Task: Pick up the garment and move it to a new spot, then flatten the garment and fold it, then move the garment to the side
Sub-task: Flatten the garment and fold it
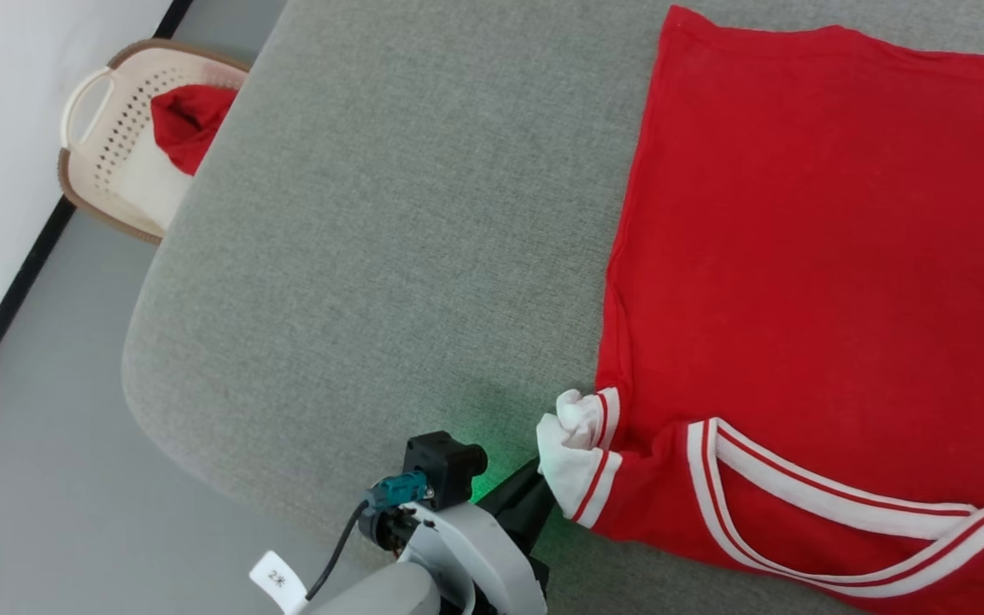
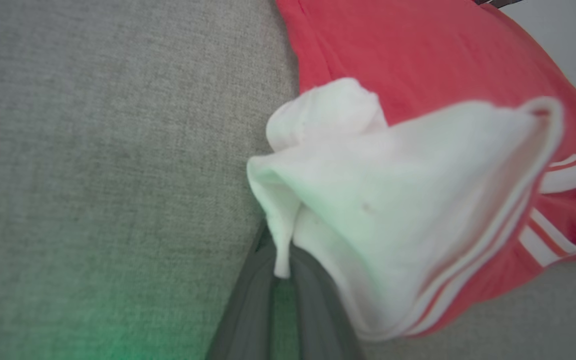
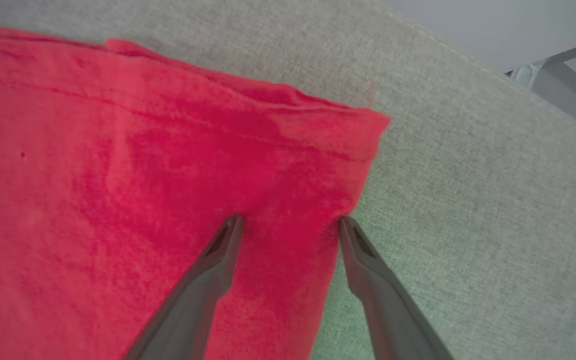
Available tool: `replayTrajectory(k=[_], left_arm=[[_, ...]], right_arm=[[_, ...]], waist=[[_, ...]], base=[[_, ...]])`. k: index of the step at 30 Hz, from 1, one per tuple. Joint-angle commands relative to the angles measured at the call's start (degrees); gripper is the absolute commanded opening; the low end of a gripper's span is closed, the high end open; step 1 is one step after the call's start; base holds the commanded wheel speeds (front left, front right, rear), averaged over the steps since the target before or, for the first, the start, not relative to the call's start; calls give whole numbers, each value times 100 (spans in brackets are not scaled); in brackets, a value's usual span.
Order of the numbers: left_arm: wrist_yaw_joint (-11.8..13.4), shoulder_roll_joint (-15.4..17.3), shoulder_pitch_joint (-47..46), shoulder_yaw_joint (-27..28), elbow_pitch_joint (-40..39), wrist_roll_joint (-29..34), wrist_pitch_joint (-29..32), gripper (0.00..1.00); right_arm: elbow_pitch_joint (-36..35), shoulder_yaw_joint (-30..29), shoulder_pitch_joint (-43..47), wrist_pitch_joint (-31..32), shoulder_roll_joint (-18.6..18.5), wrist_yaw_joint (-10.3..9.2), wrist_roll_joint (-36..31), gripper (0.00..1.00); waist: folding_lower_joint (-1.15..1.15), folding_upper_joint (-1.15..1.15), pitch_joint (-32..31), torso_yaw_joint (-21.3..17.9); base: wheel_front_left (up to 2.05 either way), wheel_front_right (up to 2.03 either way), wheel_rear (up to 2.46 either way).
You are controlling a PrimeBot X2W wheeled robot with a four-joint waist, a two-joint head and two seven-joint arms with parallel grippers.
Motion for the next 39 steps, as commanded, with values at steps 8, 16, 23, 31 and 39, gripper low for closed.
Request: replayTrajectory(k=[8, 16, 23, 31, 39], left_arm=[[-116, -156, -55, 112, 515, 75, 90, 0], [-199, -132, -6, 335, 807, 139, 82, 0], [-225, -35, 55, 540, 887, 234, 80, 0], [-163, 129, 169, 711, 865, 330, 72, 0], [-89, 343, 331, 789, 730, 326, 55, 0]], right_arm=[[456, -403, -44, -14, 145, -3, -540, 0], [448, -628, -158, -300, 327, -3, -716, 0], [199, -420, -107, -485, 544, -3, -373, 0], [-722, 285, 221, -860, 341, -2, 509, 0], [-1758, 732, 1070, -1234, -196, -2, 1454, 0]], waist=[[0, 0, 97, 77], [0, 0, -73, -90], [0, 0, -295, -393], [0, 0, -608, -758], [0, 0, -920, -1124]], base=[[0, 0, 0], [0, 0, 0], [0, 0, 0], [0, 0, 0], [0, 0, 0]])
